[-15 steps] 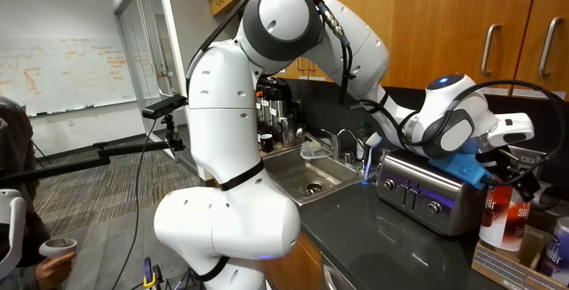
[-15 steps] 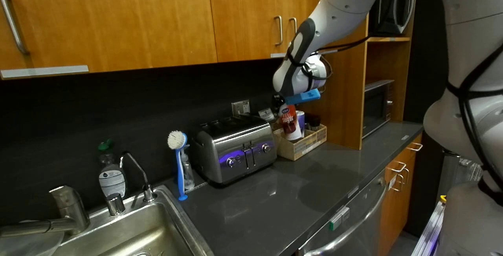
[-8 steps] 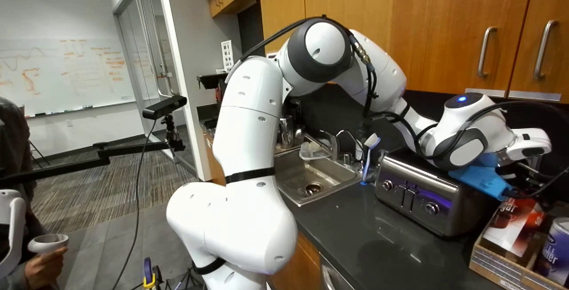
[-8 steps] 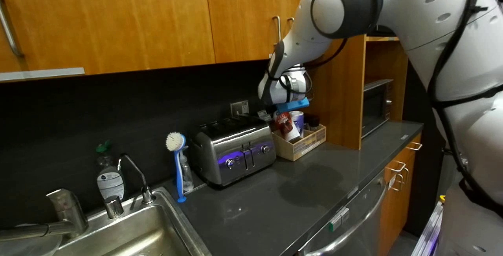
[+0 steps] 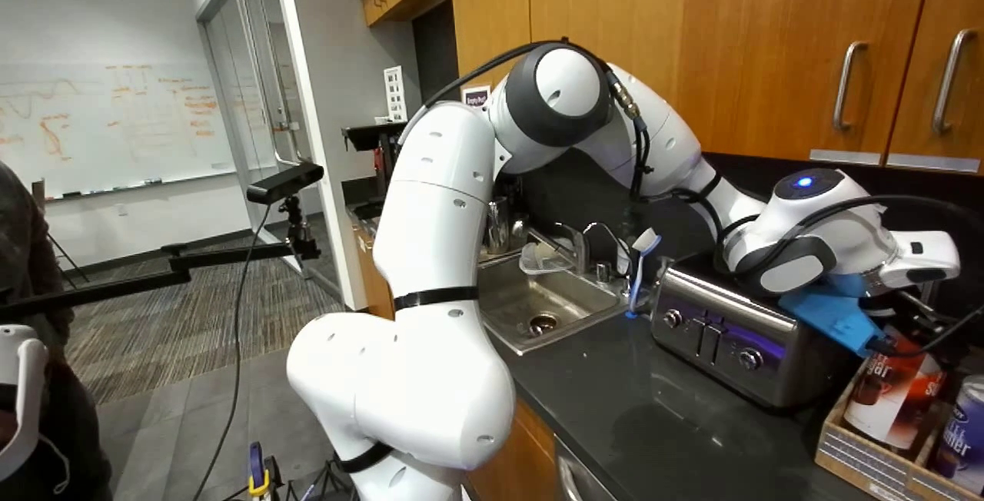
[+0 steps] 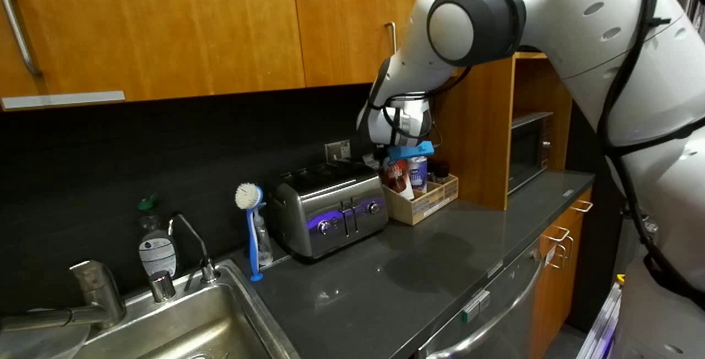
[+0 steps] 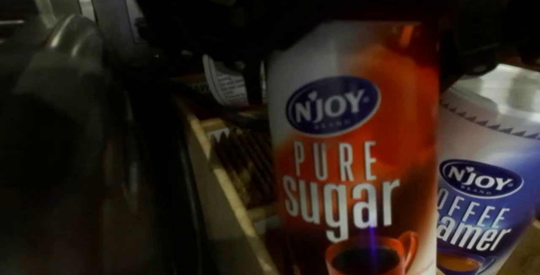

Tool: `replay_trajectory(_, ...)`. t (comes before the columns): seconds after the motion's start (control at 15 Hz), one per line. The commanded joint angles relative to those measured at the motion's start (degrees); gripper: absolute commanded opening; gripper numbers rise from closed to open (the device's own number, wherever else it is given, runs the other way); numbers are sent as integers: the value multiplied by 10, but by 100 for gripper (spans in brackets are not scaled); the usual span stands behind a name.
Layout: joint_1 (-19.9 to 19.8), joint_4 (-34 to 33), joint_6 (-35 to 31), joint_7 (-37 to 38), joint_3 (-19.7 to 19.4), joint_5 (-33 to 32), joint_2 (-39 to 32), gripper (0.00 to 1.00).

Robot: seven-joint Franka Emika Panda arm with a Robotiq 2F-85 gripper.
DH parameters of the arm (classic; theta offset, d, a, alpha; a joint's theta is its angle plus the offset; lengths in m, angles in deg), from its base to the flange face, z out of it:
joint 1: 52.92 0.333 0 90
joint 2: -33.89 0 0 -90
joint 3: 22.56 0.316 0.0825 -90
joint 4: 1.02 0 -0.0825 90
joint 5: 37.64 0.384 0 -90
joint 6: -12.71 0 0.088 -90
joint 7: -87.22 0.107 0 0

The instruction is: Put the white container in the box

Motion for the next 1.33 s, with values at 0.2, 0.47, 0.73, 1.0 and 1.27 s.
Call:
replay_trajectory(0.2, 1, 72, -4, -94, 13, 49, -118, 97)
replay_trajectory(0.47, 22, 112, -8, -111, -7, 41, -158, 100)
replay_trajectory(0.73, 23, 74, 2, -91, -21, 40, -117, 100)
replay_trajectory(1.0, 22, 70, 2, -90, -22, 40, -110, 100)
replay_trajectory(1.27, 60, 106, 0, -69, -57, 13, -126, 100)
